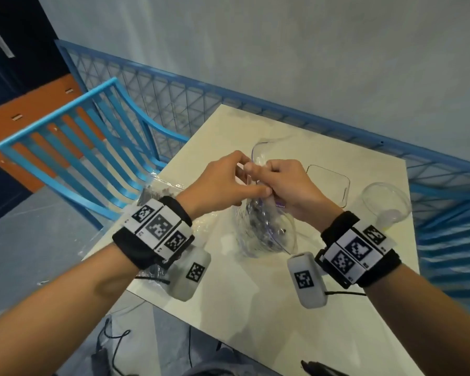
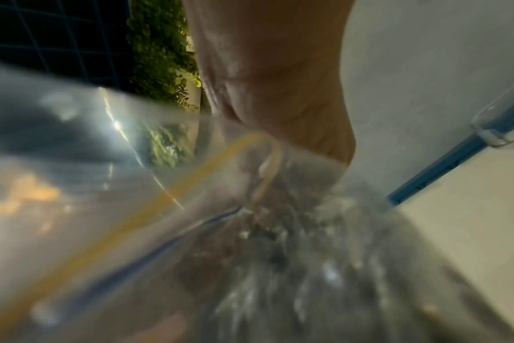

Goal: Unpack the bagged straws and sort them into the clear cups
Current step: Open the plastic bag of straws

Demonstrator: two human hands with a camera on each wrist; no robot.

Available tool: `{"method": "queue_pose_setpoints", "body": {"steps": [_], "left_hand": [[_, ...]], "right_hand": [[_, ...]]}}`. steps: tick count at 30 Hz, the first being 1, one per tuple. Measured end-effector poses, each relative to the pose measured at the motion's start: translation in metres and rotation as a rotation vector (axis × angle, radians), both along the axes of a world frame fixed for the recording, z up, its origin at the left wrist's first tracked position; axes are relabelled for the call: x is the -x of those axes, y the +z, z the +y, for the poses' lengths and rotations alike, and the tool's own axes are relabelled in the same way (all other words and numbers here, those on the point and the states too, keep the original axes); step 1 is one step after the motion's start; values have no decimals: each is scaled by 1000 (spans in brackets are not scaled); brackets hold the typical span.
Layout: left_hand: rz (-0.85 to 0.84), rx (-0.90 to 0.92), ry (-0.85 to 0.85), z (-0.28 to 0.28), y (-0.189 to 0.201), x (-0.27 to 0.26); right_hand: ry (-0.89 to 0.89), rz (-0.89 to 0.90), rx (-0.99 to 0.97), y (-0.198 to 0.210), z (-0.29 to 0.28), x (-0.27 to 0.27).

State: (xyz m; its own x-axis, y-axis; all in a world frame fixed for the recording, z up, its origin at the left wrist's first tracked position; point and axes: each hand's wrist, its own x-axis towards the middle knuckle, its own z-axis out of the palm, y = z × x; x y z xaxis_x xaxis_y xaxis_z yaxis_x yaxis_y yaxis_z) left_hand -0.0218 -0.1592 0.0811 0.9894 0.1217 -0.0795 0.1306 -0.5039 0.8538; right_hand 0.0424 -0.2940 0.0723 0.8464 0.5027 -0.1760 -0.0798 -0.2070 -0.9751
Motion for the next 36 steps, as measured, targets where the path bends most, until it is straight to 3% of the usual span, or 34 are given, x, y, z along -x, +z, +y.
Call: {"method": "queue_pose_setpoints", "body": {"steps": [3, 6, 10, 13, 18, 21, 24, 28, 31, 33, 36], "left_hand": [[-18, 31, 51, 3, -7, -3], [-2, 241, 121, 9, -9, -3], [37, 344, 171, 14, -8, -5], [77, 187, 186, 24, -12, -9], [-158, -142, 15, 16, -2, -17], [-41, -339, -84, 13, 0, -27], [59, -390, -54, 17, -2, -32], [52, -499, 106, 51, 0, -23], [116, -577, 66, 61, -6, -18], [99, -525, 84, 52, -8, -18], [31, -428, 153, 36, -7, -20]], "right_hand": [[108, 19, 53, -3, -11, -2], [252, -63, 165, -3, -23, -6], [131, -113, 213, -4, -29, -11], [-8, -118, 226, -6, -33, -18], [-2, -187, 294, -8, -26, -22], [33, -257, 364, -9, -21, -21], [45, -342, 373, -7, -22, -19], [-104, -433, 315, -3, -46, -26], [86, -398, 355, -2, -52, -21], [224, -393, 397, -3, -45, -16], [234, -443, 419, -9, -30, -17]]}}
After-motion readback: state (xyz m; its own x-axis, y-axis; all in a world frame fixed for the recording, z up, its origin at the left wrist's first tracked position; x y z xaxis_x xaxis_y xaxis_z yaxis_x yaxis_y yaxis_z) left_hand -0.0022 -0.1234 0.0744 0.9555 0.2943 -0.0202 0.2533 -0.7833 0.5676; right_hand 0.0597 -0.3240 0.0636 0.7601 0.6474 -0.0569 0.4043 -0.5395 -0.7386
